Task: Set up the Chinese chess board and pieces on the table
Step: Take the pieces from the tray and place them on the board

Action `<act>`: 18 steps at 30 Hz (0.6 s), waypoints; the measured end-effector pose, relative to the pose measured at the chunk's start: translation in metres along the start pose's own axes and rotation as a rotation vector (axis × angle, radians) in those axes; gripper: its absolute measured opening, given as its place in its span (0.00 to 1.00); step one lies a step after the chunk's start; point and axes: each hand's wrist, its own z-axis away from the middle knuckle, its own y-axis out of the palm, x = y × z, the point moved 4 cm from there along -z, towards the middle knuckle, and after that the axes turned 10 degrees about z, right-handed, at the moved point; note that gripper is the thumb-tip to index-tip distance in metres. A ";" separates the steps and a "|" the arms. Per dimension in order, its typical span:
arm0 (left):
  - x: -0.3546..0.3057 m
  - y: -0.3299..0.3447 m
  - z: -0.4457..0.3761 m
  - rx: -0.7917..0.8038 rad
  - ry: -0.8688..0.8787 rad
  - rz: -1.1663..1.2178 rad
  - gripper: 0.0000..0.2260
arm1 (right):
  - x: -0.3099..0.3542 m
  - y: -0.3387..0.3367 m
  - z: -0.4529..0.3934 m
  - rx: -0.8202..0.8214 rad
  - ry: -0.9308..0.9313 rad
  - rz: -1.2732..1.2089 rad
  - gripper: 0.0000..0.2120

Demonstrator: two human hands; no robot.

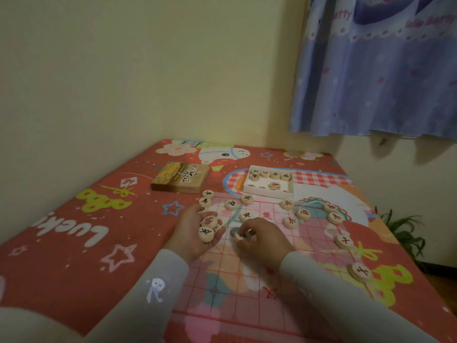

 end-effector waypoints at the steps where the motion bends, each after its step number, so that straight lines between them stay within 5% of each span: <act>1: 0.002 0.000 0.001 0.004 -0.007 -0.002 0.18 | -0.001 0.003 -0.002 0.007 0.013 0.009 0.10; 6: 0.002 -0.005 0.003 0.000 -0.002 -0.011 0.17 | -0.002 0.009 -0.004 0.059 -0.009 0.020 0.10; 13: 0.015 0.009 -0.001 0.005 -0.020 0.036 0.18 | 0.019 -0.025 0.008 -0.184 -0.191 -0.229 0.10; 18: 0.028 0.032 0.001 0.065 -0.071 -0.045 0.20 | 0.038 -0.028 0.019 -0.147 -0.425 -0.044 0.08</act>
